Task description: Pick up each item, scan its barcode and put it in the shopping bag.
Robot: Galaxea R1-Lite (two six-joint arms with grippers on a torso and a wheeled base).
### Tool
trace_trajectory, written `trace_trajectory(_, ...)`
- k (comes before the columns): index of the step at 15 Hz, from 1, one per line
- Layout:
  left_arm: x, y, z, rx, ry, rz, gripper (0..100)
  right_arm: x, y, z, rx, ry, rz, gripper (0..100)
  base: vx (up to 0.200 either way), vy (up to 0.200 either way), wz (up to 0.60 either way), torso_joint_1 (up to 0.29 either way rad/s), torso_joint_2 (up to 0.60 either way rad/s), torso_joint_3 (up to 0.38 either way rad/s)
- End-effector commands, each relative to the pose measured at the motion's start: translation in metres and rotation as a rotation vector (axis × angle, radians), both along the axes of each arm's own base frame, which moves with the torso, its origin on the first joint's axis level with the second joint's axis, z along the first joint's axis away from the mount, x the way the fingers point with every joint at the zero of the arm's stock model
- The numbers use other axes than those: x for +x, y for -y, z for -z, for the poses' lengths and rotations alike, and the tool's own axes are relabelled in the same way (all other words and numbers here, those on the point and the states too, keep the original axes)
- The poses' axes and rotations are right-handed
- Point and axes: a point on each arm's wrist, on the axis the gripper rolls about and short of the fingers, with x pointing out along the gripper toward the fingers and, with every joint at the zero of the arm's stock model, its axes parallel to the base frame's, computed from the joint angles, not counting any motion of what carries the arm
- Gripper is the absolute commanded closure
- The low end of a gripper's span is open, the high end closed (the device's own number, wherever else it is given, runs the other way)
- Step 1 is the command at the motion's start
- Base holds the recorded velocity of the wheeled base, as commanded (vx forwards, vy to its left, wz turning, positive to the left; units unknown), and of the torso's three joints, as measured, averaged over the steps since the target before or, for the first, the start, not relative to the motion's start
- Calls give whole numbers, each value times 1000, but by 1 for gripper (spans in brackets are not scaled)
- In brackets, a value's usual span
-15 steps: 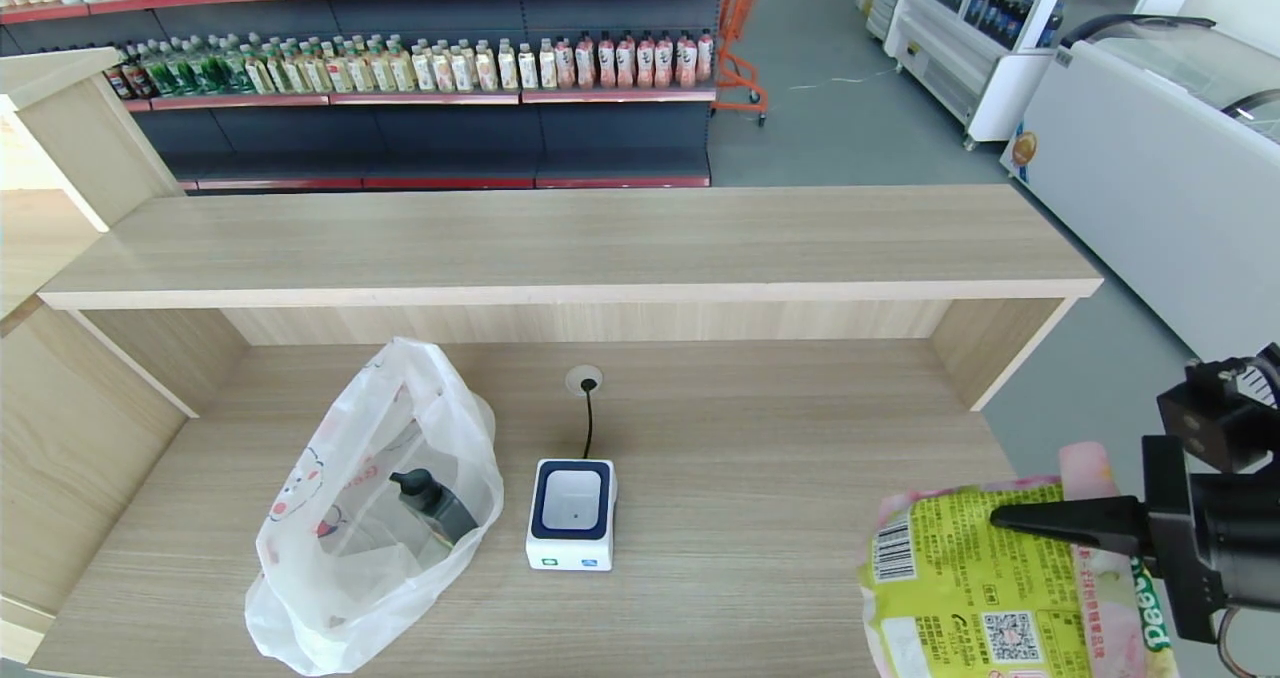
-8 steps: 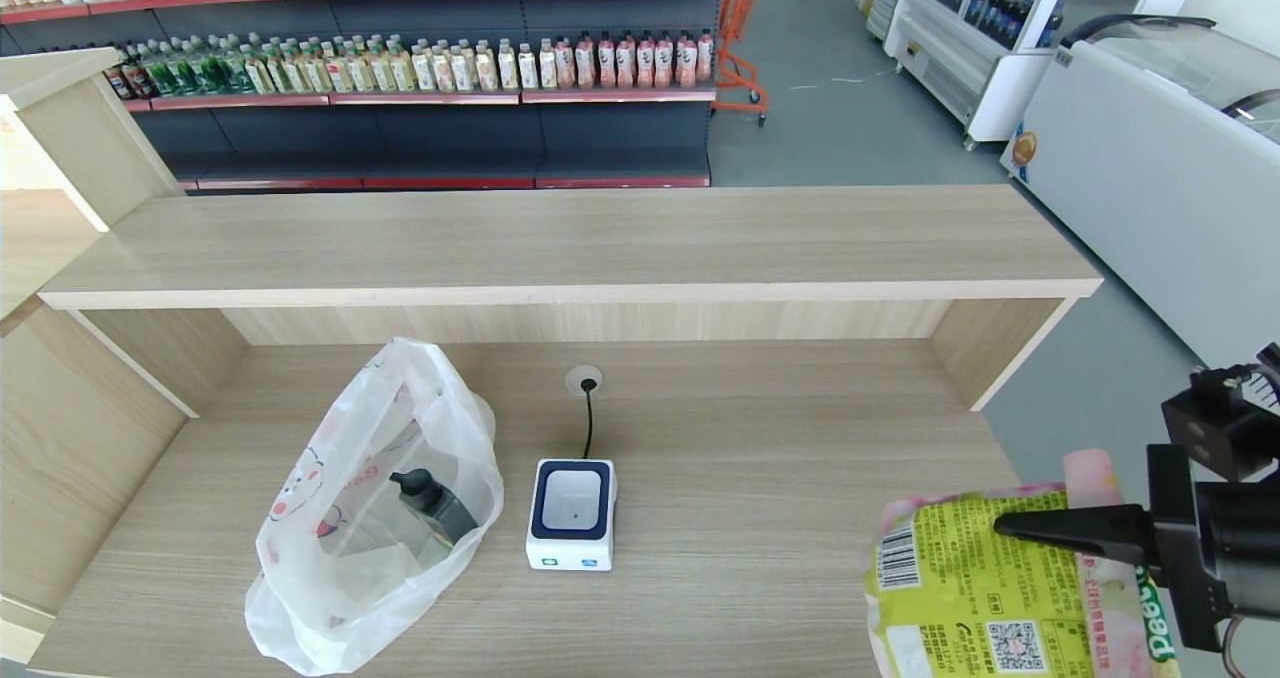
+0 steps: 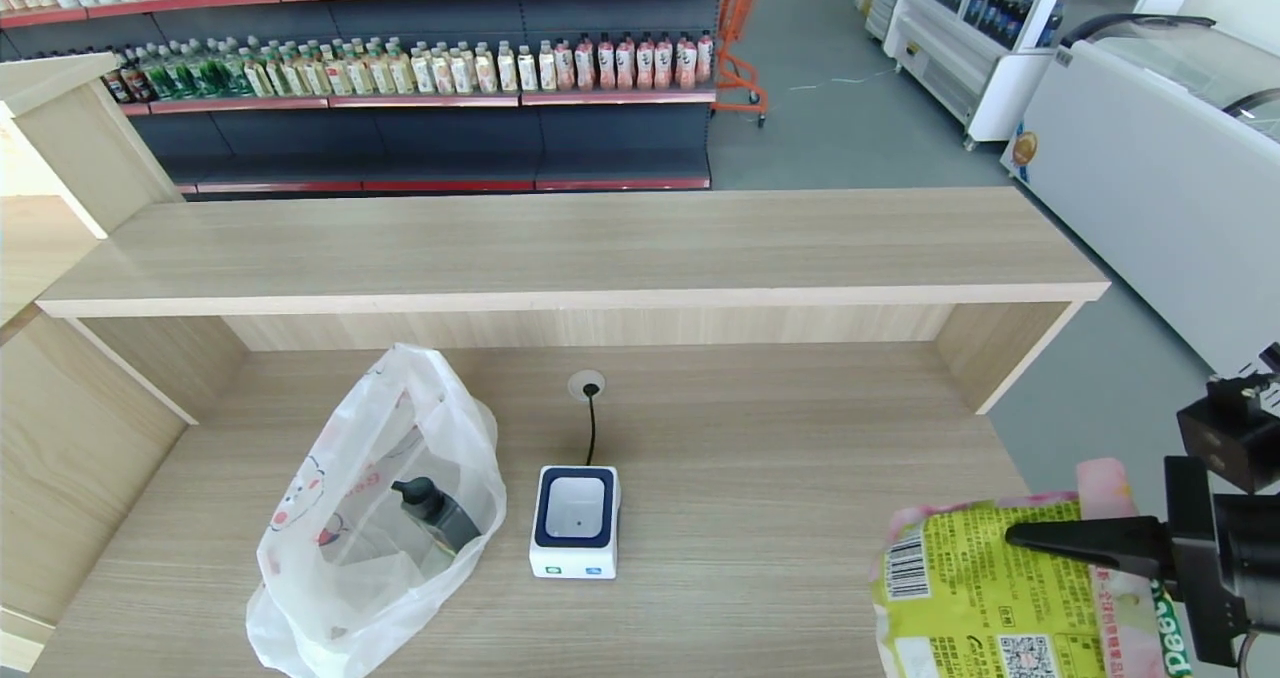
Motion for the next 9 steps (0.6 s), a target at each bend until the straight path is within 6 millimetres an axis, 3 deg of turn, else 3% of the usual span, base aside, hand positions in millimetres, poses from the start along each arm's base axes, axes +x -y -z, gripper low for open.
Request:
trace_trajectory(1, 0, 0, 0, 0, 1, 0, 0, -3, 1, 0, -1, 4, 2, 100, 0, 200, 0, 17, 7, 7)
trace_trajectory(6, 0, 0, 0, 3, 1, 0, 0, -5, 0, 14, -53, -36, 41, 100, 0, 200, 0, 4, 3, 5)
trace_trajectory(9, 0, 0, 0, 14, 1, -2, 0, 10, -7, 21, -129, -59, 91, 100, 0, 200, 0, 6, 4, 2)
